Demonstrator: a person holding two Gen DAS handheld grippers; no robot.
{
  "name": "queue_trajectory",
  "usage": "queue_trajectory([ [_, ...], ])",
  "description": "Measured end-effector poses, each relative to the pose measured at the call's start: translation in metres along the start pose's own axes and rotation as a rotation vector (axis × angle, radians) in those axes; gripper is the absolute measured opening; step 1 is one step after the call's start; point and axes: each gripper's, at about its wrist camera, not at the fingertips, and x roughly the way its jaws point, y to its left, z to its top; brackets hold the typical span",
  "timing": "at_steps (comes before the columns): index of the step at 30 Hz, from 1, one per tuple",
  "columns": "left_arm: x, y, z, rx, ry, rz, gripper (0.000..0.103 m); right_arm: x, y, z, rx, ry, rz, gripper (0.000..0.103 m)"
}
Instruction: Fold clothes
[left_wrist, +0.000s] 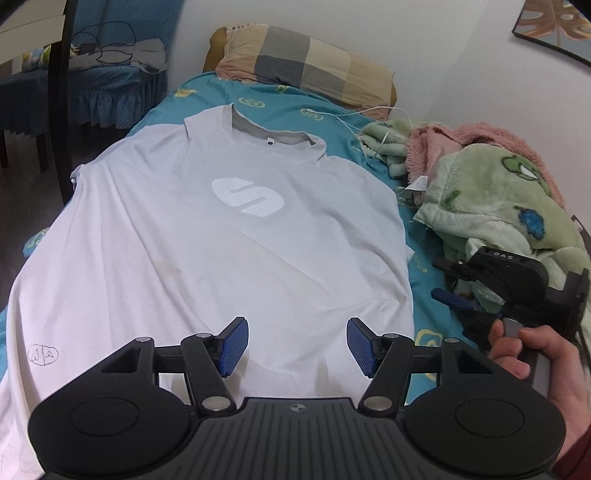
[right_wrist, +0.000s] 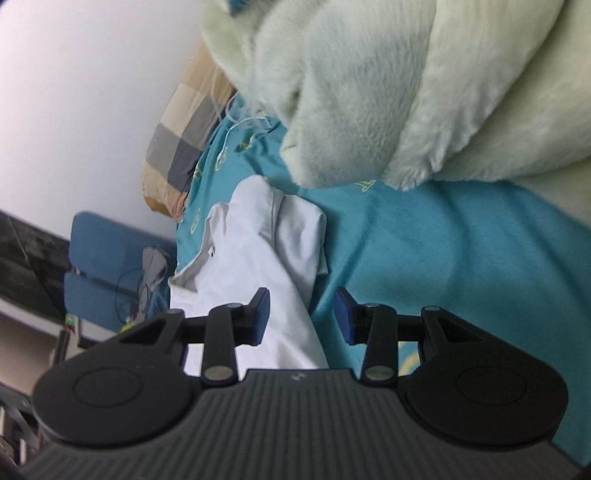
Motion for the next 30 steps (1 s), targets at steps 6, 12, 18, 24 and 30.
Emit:
queue_trajectory([
  [6, 0.009, 0.004, 0.001, -0.031, 0.001, 0.004, 0.062, 0.038, -0.014, 0.006, 0.142, 0.01, 0.036, 0.041],
  [12, 0.022, 0.01, 0.004, -0.071, 0.013, 0.007, 0.062, 0.06, -0.016, 0.01, 0.192, -0.023, 0.071, 0.04],
  [18, 0.029, 0.014, 0.007, -0.095, 0.017, 0.008, 0.062, 0.075, -0.018, 0.013, 0.176, -0.043, 0.033, 0.019],
  [24, 0.029, 0.013, 0.008, -0.094, 0.004, 0.009, 0.062, 0.067, 0.008, 0.009, 0.027, -0.089, -0.012, 0.004],
  [30, 0.021, 0.014, 0.013, -0.094, -0.028, 0.012, 0.062, 0.035, 0.061, 0.007, -0.268, -0.268, -0.057, 0.003],
])
